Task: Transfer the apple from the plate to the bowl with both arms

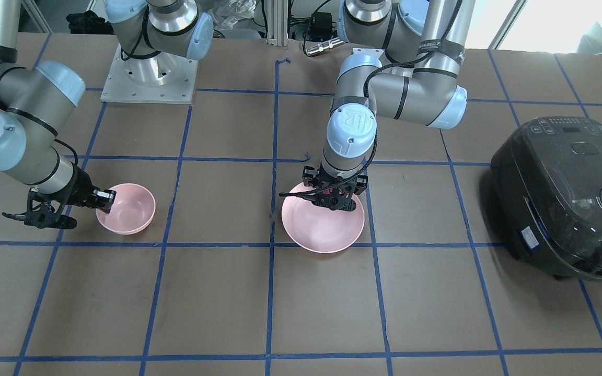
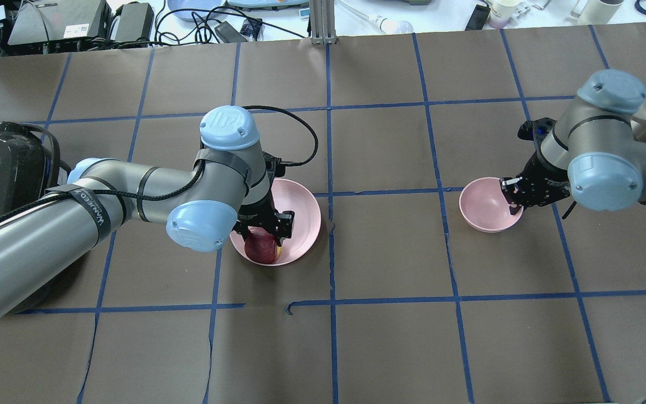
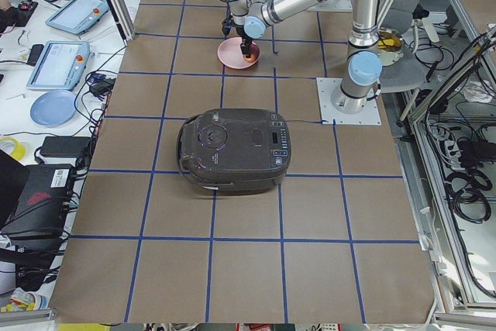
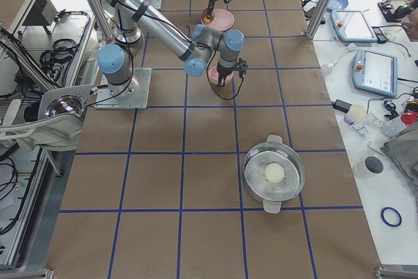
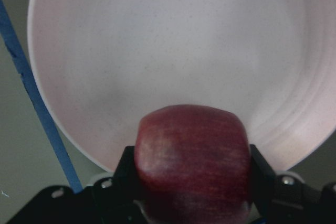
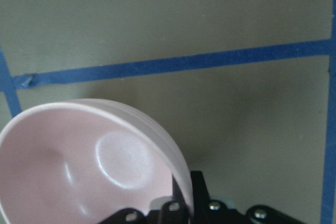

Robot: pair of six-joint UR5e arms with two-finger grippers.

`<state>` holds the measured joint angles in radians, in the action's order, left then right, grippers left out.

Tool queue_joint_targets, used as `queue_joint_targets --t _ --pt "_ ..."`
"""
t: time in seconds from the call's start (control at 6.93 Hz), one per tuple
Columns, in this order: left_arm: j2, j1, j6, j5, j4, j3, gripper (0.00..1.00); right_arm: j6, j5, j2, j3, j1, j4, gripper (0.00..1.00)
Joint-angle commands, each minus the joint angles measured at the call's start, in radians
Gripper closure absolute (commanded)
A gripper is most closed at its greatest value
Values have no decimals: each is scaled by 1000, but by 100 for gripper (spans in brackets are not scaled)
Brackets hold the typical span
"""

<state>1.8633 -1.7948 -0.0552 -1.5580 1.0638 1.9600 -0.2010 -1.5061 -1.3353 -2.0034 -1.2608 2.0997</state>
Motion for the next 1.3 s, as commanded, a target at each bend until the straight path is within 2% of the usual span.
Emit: queue_joint_targets --t 0.0,0.14,0.29,0.43,0.58,0.72,1.15 --pt "-15 2 0 -20 -1 -33 70 97 144 -36 31 -60 -85 100" --pt "-16 2 -2 -42 34 -100 56 145 164 -38 26 -118 -86 100" --pt "-21 2 -3 -78 126 -200 58 150 170 -27 -18 -188 -72 100" --pt "-27 2 -11 -79 237 -290 62 170 206 -33 -72 -212 -13 100" --pt "-26 2 -53 -77 319 -365 67 201 290 -27 -98 -216 5 100" --pt "-27 -8 -89 -68 338 -409 68 201 311 -27 -113 -218 0 100" --pt "-30 -37 -228 -34 337 -417 68 213 299 -24 -109 -246 32 100"
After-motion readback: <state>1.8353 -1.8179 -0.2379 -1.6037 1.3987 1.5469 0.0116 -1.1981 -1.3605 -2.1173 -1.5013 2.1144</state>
